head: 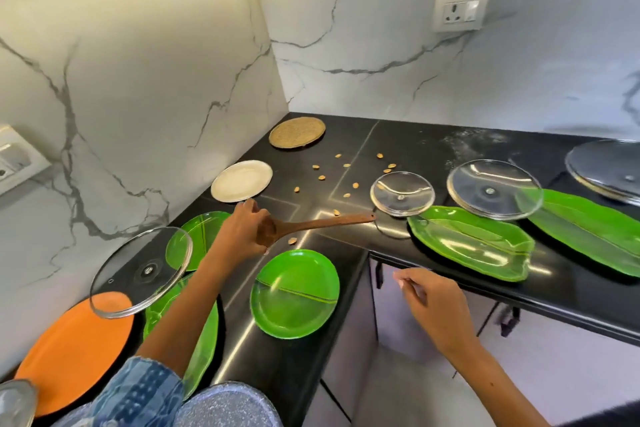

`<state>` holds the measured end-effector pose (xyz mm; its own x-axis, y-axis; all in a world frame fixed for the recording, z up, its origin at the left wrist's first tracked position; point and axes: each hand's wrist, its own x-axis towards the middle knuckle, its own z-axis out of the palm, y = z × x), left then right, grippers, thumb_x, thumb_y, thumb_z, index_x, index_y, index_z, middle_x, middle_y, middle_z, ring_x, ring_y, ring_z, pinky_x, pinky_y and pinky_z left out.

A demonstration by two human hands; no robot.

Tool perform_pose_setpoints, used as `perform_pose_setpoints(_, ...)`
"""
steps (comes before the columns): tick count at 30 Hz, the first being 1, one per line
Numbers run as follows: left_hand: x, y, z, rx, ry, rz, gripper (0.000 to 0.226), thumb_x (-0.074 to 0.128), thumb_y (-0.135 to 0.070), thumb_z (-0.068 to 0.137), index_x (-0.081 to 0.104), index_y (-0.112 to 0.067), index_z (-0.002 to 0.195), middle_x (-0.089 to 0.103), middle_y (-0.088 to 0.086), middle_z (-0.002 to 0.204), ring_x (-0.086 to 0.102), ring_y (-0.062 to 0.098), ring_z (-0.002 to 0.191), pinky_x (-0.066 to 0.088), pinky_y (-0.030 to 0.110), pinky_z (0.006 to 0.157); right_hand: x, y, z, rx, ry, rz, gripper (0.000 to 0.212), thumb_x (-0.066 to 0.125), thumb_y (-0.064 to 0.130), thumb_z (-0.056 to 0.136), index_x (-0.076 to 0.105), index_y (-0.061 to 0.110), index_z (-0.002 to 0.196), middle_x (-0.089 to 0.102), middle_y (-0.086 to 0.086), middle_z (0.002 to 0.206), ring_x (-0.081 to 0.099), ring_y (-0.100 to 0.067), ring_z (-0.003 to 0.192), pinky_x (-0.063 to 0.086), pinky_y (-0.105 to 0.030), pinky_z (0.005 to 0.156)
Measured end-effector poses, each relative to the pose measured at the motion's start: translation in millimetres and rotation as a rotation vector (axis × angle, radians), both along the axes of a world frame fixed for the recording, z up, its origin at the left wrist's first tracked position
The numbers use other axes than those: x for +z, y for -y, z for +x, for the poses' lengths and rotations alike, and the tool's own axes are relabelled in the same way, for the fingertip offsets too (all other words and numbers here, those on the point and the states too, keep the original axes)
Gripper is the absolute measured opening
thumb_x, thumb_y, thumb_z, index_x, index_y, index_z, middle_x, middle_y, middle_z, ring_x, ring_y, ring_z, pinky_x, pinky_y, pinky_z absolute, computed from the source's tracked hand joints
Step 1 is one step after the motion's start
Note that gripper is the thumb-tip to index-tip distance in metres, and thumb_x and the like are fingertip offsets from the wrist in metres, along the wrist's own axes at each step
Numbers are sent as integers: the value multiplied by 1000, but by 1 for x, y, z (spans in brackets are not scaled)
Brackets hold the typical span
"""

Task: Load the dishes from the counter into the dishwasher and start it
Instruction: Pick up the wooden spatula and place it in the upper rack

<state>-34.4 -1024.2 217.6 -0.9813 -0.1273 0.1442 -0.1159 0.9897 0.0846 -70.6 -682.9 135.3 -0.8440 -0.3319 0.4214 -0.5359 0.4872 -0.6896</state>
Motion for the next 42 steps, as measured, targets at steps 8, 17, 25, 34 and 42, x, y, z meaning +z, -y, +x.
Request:
perform_pose_setpoints(8, 38, -234, -12, -463, -69, -96, 49, 73, -28, 58, 62, -7, 101, 51, 12, 102, 52, 31, 93, 52, 39, 66, 55, -127, 36, -185, -117, -89, 17, 60, 22, 82, 70, 18, 96, 71, 7, 95, 67, -14, 80, 54, -29, 67)
perform_pose_setpoints(17, -16, -544, -7, -1137, -47, 1, 38, 62, -26, 66, 60, -6, 98, 51, 11, 100, 49, 28, 89, 50, 42, 61, 22, -359, 82, -517, 300, 51, 25, 66, 34, 84, 68, 20, 104, 71, -2, 95, 64, -20, 88, 45, -31, 73)
perform_pose_setpoints(25, -119, -737, 6, -1349, 10, 173, 80, 70, -20, 80, 30, -9, 147, 39, 17, 145, 44, 33, 128, 42, 42, 100, -38, -566, 132, -1021, 385, -71, 17, 69, 16, 82, 65, 5, 95, 67, -11, 88, 60, -23, 81, 31, -21, 65)
perform_pose_setpoints(34, -323, -822, 13, -1601, 453, -57, 62, 35, -39, 95, 22, -14, 150, 28, 10, 153, 32, 24, 139, 31, 43, 112, -109, -707, 142, -1354, 170, -136, 16, 67, 14, 83, 61, 5, 94, 67, -11, 85, 62, -31, 81, 44, -34, 69)
perform_pose_setpoints(42, -371, -908, 25, -1709, 412, -98, 57, 31, -45, 92, 50, -14, 137, 55, 5, 136, 54, 17, 122, 42, 34, 101, -145, -783, 156, -1459, -8, -88, 22, 60, 12, 86, 50, 8, 105, 62, -6, 82, 59, -29, 76, 49, -43, 71)
